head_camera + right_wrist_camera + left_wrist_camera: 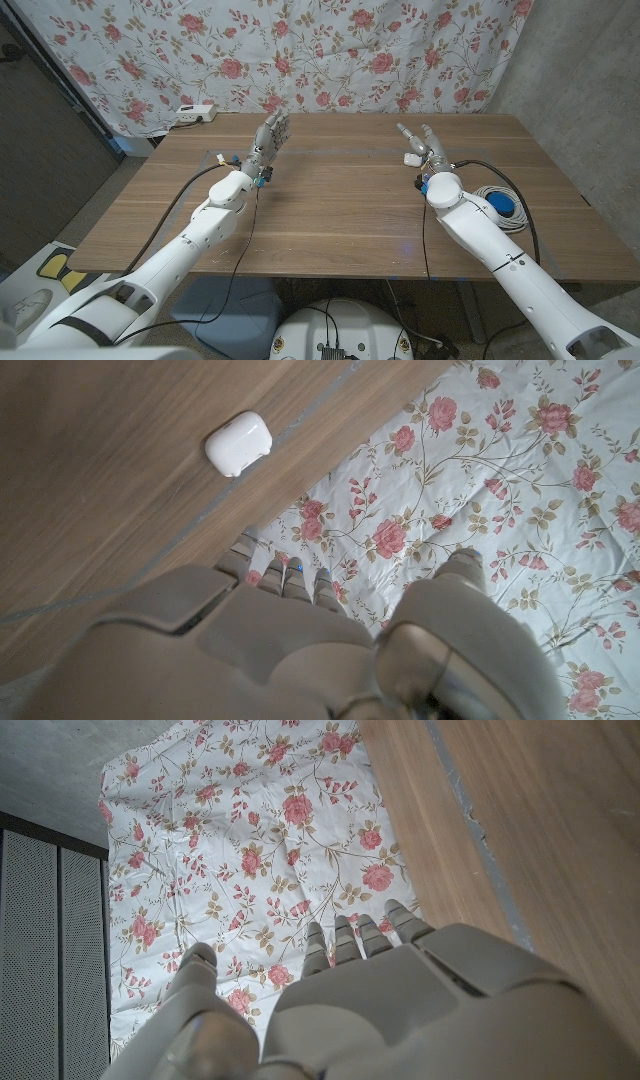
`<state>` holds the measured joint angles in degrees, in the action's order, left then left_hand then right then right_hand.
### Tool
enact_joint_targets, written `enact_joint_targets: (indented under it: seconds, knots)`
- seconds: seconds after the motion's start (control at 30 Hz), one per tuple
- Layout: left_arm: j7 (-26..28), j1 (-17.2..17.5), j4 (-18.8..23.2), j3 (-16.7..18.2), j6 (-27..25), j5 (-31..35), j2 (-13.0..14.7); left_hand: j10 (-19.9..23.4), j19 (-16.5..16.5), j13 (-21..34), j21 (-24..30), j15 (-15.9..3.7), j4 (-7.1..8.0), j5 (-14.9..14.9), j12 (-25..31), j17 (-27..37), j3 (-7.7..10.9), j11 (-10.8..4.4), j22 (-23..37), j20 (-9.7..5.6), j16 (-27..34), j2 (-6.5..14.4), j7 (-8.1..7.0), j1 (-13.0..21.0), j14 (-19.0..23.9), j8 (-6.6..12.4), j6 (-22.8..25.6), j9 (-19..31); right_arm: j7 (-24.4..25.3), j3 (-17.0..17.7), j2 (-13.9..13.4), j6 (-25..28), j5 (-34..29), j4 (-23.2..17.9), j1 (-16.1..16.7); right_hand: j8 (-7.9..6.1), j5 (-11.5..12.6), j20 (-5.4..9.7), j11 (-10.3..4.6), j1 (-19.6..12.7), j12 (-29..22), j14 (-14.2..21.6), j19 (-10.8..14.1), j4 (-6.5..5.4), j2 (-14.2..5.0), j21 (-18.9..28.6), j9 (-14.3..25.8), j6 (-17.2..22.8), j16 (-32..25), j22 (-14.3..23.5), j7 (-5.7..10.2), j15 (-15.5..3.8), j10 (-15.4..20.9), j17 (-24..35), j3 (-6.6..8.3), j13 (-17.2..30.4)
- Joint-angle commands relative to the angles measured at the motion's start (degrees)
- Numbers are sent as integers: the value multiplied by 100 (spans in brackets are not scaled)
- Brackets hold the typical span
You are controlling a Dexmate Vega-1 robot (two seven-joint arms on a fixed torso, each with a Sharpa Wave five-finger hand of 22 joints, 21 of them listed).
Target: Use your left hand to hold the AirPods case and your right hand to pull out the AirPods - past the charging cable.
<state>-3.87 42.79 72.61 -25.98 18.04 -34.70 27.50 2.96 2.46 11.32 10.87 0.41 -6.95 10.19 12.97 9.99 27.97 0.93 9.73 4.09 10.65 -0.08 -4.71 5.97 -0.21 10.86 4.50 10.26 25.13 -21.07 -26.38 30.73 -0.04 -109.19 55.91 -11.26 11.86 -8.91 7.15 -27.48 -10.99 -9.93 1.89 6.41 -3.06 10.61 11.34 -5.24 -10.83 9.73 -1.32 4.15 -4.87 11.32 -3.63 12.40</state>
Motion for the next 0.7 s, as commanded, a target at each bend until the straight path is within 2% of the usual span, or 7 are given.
enact_joint_targets:
  seconds: [0.03,0.4,0.7]
  knots:
    - [-128,-135,-256,-52,39,-60,-79,41,-7,13,18,-13,-41,32,-2,20,-2,32,30,8,-9,18,-12,24,-36,21,44,16,211,-82,134,482,-220,-109,-30,-27,-20,-38,30,-97,-22,-270,1,52,-28,25,8,-34,-28,10,-6,26,-31,24,23,17]
    - [-306,-373,-630,-135,120,-82,-216,37,-12,14,16,-11,-43,32,-6,20,-5,36,30,4,-9,22,-9,24,-38,21,58,16,385,-110,269,773,-361,-120,-39,-32,-36,-26,45,-229,-52,-248,19,107,-97,31,10,-54,-47,10,8,41,-9,26,99,19]
    - [-450,-556,-869,-215,155,-36,-237,47,-13,14,16,-4,-45,32,-6,21,-8,18,30,5,-7,25,-7,25,-37,16,60,16,449,-149,363,1011,-450,-108,-89,-53,-69,-29,97,-416,-148,-140,85,191,-135,52,12,-45,-95,10,-11,84,185,29,187,25]
